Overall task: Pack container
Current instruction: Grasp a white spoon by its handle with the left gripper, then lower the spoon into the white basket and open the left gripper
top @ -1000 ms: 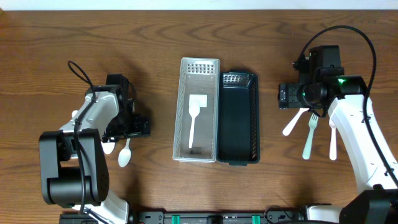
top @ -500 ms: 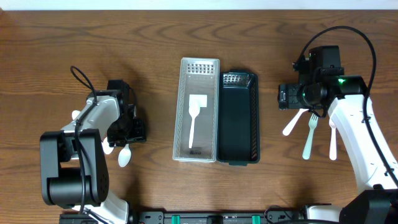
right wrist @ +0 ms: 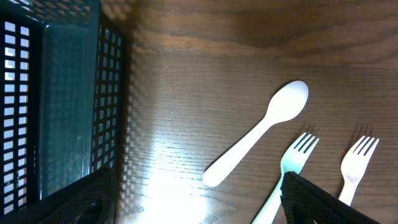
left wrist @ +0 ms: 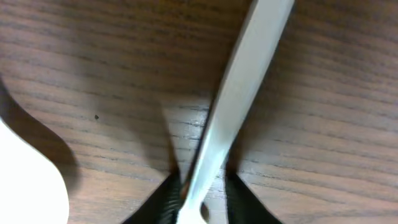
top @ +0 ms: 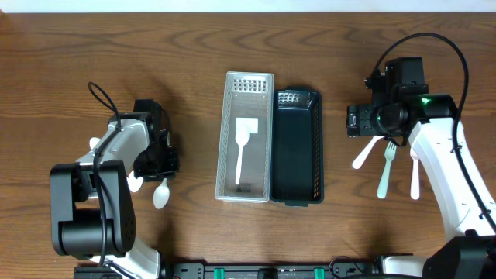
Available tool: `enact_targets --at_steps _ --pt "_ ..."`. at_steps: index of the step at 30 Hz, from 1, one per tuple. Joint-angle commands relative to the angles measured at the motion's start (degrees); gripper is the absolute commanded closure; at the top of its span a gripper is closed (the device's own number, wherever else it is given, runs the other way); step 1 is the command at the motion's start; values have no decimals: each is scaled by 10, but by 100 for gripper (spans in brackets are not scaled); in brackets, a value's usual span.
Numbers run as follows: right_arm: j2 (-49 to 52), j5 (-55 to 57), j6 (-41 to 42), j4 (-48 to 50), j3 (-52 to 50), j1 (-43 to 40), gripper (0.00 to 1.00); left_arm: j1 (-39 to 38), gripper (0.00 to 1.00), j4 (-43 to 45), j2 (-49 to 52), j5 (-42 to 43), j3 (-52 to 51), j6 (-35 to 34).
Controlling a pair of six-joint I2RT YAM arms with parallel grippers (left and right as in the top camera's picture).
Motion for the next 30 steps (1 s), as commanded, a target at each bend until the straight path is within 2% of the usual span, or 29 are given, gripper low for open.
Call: enact_targets --at_steps 1,5,6,8,13,23,30 --pt "2 2 -7 -1 9 -5 12 2 79 5 9 -15 -15 2" --pt "2 2 -7 0 9 -5 12 2 81 6 9 -15 -15 2" --pt "2 2 -7 0 9 -5 12 2 87 7 9 -15 -15 2" --pt "2 2 -7 -1 9 -5 13 2 91 10 9 -15 -15 2" --pt "2 2 -7 -1 9 -5 12 2 94 14 9 -15 -15 2" --pt "2 2 -7 0 9 -5 12 1 94 9 5 -15 -1 0" --pt "2 2 -7 0 9 -5 12 -33 94 -82 -37 -10 101 -9"
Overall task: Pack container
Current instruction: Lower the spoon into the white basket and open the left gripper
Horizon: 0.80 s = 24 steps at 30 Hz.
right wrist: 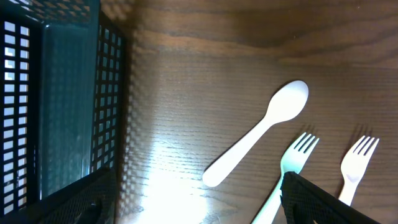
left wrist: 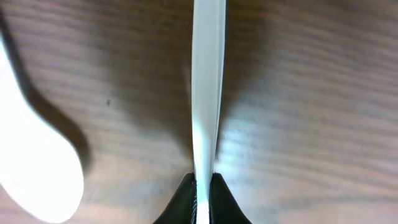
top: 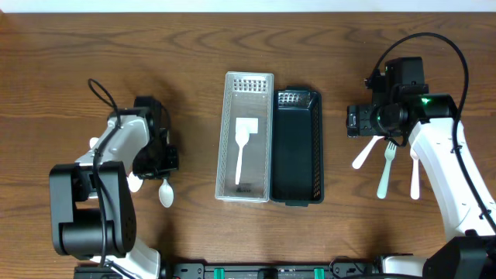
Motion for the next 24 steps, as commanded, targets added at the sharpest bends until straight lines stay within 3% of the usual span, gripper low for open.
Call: enact_targets --at_steps 1,6,10,17,24 --pt "2 2 -7 0 9 -5 12 -34 94 -43 -42 -3 86 -7" --pt "2 2 -7 0 9 -5 12 -123 94 -121 -80 -3 219 -34" --pt "2 2 -7 0 9 -5 12 -219 94 -116 -90 -3 279 -82" --pt "2 2 -7 0 9 -5 12 -340 94 -27 -57 -3 264 -128" --pt "2 2 -7 0 9 -5 12 -370 94 -15 44 -3 260 -127"
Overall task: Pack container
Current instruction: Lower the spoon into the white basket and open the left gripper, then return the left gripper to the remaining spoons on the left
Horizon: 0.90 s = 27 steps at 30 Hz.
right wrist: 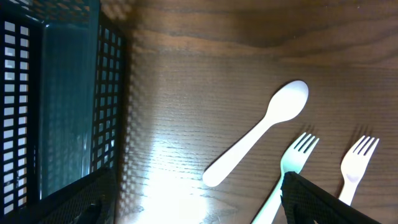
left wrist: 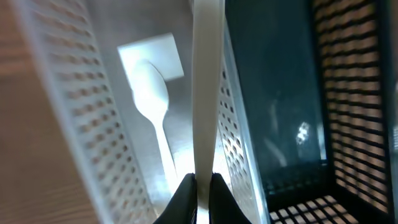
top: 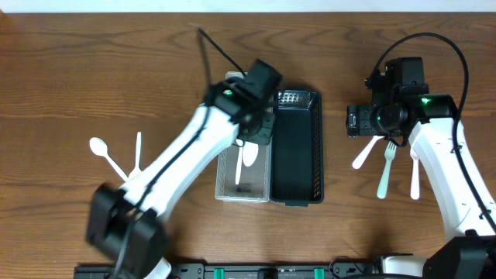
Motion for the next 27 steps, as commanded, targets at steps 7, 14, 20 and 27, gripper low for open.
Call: enact_targets --at_steps 7,14,20,27 --pt "2 2 -7 -1 9 -5 12 -3 52 0 58 -5 -5 21" --pt "2 2 -7 -8 9 -5 12 3 19 -28 10 -73 24 29" --pt "2 2 -18 -26 9 -5 9 70 2 -57 -74 -76 24 36" --pt "2 2 -20 -37 9 -5 7 297 2 -85 -115 -76 23 -44"
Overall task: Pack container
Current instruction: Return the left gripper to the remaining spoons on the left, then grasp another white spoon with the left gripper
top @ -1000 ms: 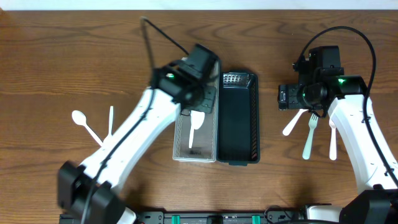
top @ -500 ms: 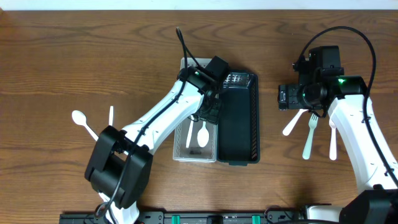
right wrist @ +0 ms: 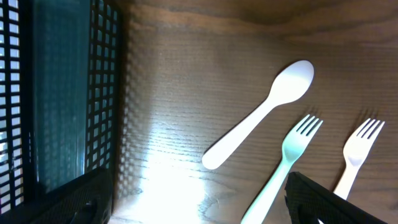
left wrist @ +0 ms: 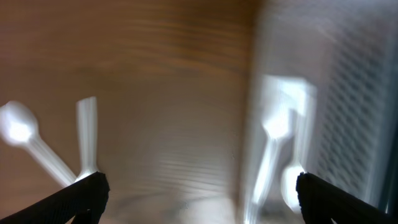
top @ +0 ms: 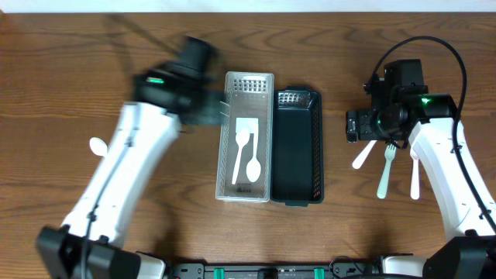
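Note:
The white perforated basket (top: 265, 93) holds a white spatula (top: 248, 124) and a white spoon (top: 252, 165) lying side by side. To its right stands the black basket (top: 296, 190), nothing seen in it. My left gripper (top: 204, 109) hovers just left of the white basket, blurred; the left wrist view shows the left gripper (left wrist: 199, 205) open and holding nothing. My right gripper (top: 363, 124) hangs right of the black basket; the right wrist view shows the right gripper (right wrist: 199, 202) open above bare wood.
Right of the black basket lie a white spoon (right wrist: 261, 118), a teal fork (right wrist: 283, 168) and a white fork (right wrist: 356, 155). At the table's left lie another white spoon (left wrist: 18, 124) and a flat white utensil (left wrist: 87, 134).
The left gripper was shut on a white spoon over the white basket. Now that spoon lies in the basket beside the spatula, and the gripper is open, left of the basket. The right arm barely shifted.
At the table's left, the left gripper stood with its fingers either side of a white spoon's handle, then shut on it. Later it held the spoon over the white basket, and now the spoon rests inside, released. The right arm stayed open above its utensils.

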Available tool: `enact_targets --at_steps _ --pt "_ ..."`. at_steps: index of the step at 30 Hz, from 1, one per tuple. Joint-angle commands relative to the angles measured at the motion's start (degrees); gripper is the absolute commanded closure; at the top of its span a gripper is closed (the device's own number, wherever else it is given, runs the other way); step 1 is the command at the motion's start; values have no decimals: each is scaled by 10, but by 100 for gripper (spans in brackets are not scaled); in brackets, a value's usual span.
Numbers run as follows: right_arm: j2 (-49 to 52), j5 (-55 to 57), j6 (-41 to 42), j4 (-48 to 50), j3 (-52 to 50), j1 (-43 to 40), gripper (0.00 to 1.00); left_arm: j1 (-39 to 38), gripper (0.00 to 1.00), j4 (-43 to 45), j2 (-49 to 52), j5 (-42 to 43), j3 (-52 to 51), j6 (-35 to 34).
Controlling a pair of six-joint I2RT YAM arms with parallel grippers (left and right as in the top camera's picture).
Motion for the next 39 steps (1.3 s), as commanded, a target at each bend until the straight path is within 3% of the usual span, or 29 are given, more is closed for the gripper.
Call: enact_targets --at_steps 1,5,12,24,39 --pt "2 2 -10 -2 9 -5 7 115 2 -7 3 -13 0 -73" --pt "2 2 -10 -3 9 -5 7 250 2 2 28 -4 -17 -167" --pt "2 2 -10 -4 9 -5 7 368 2 31 118 28 -33 -171" --pt "2 2 -10 -6 9 -5 7 390 2 44 264 28 -37 -123" --pt "2 2 -10 -8 9 -5 6 391 2 141 279 54 -156 -110"
